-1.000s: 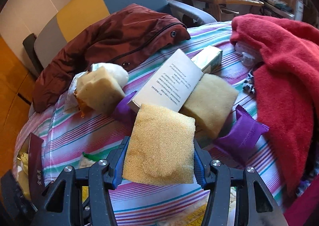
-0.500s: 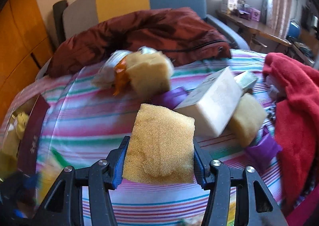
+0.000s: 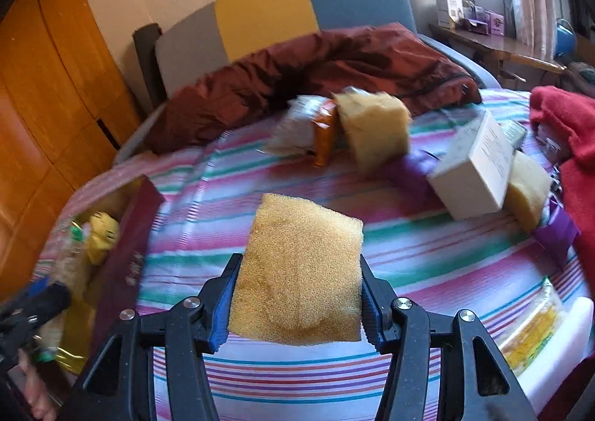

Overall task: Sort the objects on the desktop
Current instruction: 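Carry the cracker packet over the gold tray with the left gripper while the right gripper brings the sponge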

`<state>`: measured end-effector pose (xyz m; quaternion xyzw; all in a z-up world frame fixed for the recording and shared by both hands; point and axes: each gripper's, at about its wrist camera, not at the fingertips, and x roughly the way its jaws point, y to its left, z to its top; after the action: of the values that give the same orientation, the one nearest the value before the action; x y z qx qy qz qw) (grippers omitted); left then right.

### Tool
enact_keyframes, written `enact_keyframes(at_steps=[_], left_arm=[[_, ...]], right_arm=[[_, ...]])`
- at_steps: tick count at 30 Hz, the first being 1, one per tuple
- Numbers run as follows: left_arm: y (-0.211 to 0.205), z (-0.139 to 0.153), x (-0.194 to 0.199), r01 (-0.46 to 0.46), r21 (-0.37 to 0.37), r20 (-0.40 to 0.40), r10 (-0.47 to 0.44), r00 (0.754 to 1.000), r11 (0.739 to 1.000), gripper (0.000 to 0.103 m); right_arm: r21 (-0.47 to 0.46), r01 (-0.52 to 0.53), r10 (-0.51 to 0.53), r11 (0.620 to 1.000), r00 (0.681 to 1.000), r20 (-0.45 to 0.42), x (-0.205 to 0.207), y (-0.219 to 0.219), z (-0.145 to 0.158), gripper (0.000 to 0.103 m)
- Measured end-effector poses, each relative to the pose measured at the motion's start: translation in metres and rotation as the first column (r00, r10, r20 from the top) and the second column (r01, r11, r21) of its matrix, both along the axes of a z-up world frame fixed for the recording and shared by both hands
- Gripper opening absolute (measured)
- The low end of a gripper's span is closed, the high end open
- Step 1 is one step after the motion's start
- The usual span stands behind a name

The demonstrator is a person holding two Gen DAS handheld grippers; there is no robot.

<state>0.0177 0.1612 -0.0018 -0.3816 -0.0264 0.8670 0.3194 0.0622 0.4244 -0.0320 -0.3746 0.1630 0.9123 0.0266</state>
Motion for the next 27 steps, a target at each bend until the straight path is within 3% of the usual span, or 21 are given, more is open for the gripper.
enact_keyframes(at_steps=[7, 11, 22, 27], left_arm=[[-0.041, -0.008, -0.019, -0.098, -0.064, 0.013, 0.1, 0.995, 0.993, 0.048], [-0.062, -0.02, -0.03, -0.138, -0.096, 0.083, 0.146, 0.986, 0.986, 0.048], [-0.088, -0.05, -0.055, -0.186, -0.204, 0.243, 0.234, 0.941, 0.961, 0.048], [-0.092, -0.058, -0.063, -0.206, -0.233, 0.27, 0.266, 0.925, 0.951, 0.048]], right_arm=[[-0.006, -0.111, 0.11, 0.994, 0.993, -0.037, -0.018, -0.059, 0.024, 0.057], [0.013, -0.181, 0.181, 0.983, 0.983, -0.04, -0.033, -0.098, 0.035, 0.057], [0.123, -0.351, 0.348, 0.928, 0.936, 0.05, -0.08, -0.183, 0.04, 0.058], [0.096, -0.4, 0.391, 0.911, 0.915, 0.101, -0.104, -0.205, 0.027, 0.058]])
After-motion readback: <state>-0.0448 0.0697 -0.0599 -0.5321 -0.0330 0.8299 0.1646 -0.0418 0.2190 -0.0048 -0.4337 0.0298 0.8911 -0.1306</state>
